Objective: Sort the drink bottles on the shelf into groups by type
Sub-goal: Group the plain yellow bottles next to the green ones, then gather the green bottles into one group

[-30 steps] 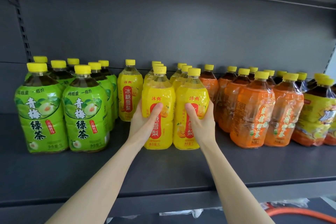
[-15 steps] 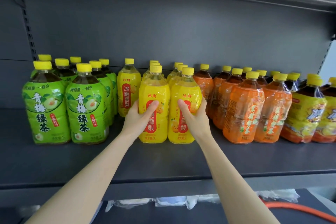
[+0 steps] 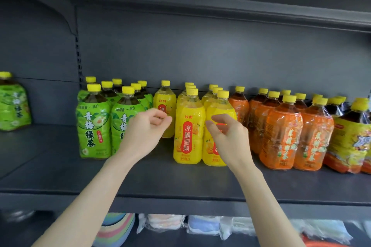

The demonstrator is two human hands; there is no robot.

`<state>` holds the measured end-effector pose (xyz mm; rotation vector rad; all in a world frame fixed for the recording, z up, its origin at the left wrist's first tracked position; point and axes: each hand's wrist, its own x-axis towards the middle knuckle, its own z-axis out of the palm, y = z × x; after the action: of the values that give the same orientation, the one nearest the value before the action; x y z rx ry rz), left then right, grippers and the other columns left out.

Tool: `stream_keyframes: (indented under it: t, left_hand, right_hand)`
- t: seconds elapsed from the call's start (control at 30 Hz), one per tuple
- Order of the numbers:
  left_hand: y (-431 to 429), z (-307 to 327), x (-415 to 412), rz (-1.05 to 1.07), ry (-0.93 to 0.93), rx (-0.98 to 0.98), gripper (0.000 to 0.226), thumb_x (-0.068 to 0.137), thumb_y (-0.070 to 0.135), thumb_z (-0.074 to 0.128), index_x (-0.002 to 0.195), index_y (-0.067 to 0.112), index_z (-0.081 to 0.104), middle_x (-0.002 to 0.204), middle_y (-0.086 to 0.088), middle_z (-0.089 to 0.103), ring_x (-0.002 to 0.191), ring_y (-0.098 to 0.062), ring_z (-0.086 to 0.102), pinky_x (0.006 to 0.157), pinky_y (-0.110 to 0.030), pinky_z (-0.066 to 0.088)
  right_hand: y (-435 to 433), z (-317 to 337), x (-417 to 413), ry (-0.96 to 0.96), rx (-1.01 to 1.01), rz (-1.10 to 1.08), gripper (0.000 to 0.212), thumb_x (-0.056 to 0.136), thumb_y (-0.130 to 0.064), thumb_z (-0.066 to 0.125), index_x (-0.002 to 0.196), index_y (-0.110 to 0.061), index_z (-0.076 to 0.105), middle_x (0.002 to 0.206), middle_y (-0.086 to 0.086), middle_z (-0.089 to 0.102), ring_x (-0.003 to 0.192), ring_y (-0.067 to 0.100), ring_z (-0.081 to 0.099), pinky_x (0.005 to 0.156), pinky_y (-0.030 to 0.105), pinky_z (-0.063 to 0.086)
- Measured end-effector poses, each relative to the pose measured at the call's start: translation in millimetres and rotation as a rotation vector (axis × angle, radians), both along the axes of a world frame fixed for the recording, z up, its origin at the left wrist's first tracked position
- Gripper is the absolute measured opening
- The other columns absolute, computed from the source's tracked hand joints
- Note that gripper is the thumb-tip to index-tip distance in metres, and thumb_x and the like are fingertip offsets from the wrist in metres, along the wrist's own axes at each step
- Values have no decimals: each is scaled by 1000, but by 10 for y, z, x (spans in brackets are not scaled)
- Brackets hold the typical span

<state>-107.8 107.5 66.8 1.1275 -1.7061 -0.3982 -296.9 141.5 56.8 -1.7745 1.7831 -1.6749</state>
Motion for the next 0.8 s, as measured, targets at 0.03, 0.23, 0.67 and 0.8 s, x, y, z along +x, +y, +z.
stream_keyframes:
  t: [0.03, 0.23, 0.67, 0.8]
  left_hand:
    - [68, 74, 108, -1, 29, -32, 17, 89, 34, 60, 97, 20, 67, 86, 4, 71, 81, -9, 67, 72, -19, 50]
    - [426, 248, 1123, -25, 203, -139, 8, 87, 26, 63, 82, 23, 68, 74, 2, 72, 71, -13, 69, 61, -24, 53]
    - [350, -364, 3582, 16, 287, -14, 10, 90, 15, 61, 83, 14, 68, 75, 6, 73, 69, -9, 70, 67, -7, 47]
    - [72, -237, 4041, 22, 278, -58, 10, 90, 15, 60, 84, 13, 68, 73, 2, 73, 68, -6, 69, 64, -3, 43]
  right_hand:
    - [24, 82, 130, 3, -21, 20, 28, 92, -31, 61, 114, -14, 65, 108, -1, 68, 101, 16, 64, 80, 41, 56]
    - [120, 307, 1218, -8, -147, 126, 16, 91, -27, 63, 101, -16, 68, 91, -4, 71, 90, 14, 67, 84, 38, 53]
    - [-8, -210, 3703, -52, -3, 291, 16, 93, -28, 59, 92, -16, 68, 78, -11, 68, 75, -1, 61, 70, 15, 48]
    - [-311, -47, 4171, -37, -34, 300, 16, 93, -27, 59, 92, -15, 69, 82, -8, 69, 79, 4, 62, 73, 17, 48]
